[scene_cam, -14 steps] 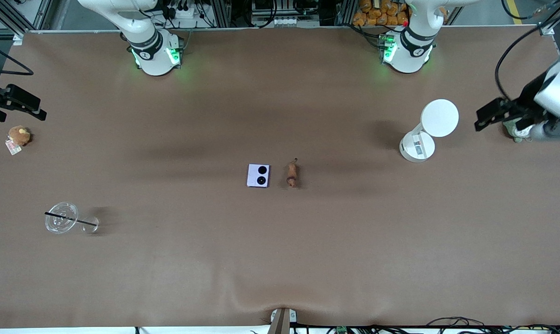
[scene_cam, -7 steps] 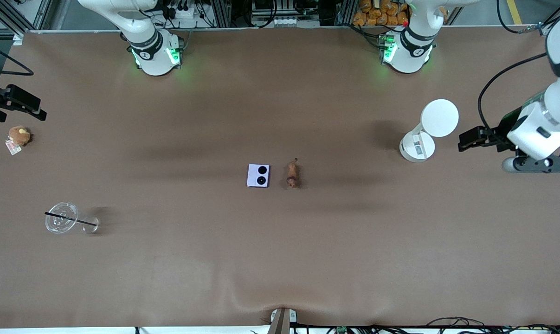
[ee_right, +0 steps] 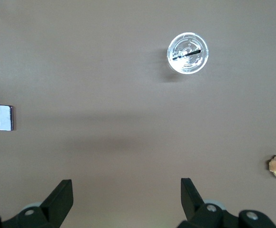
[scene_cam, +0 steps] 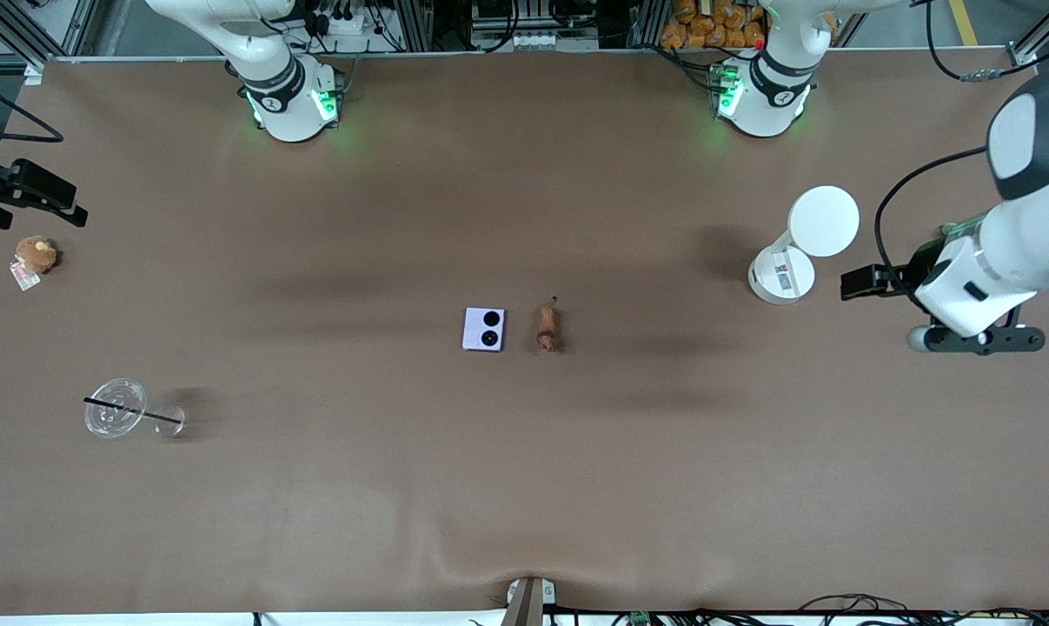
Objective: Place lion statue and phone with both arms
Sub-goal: 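Move the left gripper toward the brown lion statue, then lower the left gripper over the lion statue and close on it, then lift the lion with the left gripper while the right gripper reaches the phone, then set the lion by the cup while the right gripper grasps the phone, then raise the left gripper away while the right gripper lifts the phone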
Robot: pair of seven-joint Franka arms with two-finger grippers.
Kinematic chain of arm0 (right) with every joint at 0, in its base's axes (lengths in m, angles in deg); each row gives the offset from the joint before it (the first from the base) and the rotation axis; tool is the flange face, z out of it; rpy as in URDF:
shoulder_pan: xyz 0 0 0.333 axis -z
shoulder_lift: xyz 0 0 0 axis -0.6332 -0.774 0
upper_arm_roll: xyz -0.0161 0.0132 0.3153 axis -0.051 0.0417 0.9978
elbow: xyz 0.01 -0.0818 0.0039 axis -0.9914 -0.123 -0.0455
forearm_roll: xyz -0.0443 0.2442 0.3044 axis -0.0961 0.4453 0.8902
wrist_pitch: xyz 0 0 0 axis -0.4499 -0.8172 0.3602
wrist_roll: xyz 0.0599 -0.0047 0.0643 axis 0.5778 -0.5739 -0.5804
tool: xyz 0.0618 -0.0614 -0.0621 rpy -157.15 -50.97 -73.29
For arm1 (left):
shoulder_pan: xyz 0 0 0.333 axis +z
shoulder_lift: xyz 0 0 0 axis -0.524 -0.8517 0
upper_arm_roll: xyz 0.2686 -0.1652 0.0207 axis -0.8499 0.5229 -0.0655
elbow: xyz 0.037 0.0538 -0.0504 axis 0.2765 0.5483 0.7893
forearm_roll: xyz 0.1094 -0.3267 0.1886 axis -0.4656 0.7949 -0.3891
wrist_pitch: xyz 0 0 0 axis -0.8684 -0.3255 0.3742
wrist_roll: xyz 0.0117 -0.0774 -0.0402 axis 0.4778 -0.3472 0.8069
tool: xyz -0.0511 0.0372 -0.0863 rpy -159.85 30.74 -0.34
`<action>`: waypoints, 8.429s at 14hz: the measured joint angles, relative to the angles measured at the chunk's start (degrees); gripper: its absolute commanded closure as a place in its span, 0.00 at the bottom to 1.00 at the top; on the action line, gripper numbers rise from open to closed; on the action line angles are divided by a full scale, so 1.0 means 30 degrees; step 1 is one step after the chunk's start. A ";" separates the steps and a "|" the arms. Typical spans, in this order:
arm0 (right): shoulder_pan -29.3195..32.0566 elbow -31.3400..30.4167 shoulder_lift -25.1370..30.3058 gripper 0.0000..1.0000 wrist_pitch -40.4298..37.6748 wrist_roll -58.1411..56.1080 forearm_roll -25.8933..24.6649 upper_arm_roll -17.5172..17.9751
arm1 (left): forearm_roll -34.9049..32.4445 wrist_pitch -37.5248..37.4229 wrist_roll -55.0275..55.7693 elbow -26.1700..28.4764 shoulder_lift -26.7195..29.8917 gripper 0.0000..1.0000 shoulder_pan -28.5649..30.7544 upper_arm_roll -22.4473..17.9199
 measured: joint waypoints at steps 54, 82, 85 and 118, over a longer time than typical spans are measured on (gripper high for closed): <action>-0.4440 -0.0052 -0.5682 0.00 0.6308 0.0117 0.0129 0.0794 | -0.1757 1.1681 1.4265 -0.1315 -0.9659 0.97 -1.2353 -0.0144; -1.2535 0.0645 -1.3858 0.00 1.3211 1.4780 0.2160 0.1001 | -0.1936 1.9037 0.5645 1.7186 0.0024 0.89 -0.5747 -0.0146; -1.2794 0.0641 -1.4198 0.00 1.3207 1.5045 0.1948 0.0971 | -0.1937 1.9039 0.5632 1.7407 0.0025 0.85 -0.5749 -0.0104; -1.3400 0.1026 -1.6271 0.00 1.5367 1.7325 0.0324 0.0946 | -0.1886 0.5053 0.1860 0.3444 0.3276 0.00 -0.0015 -0.0227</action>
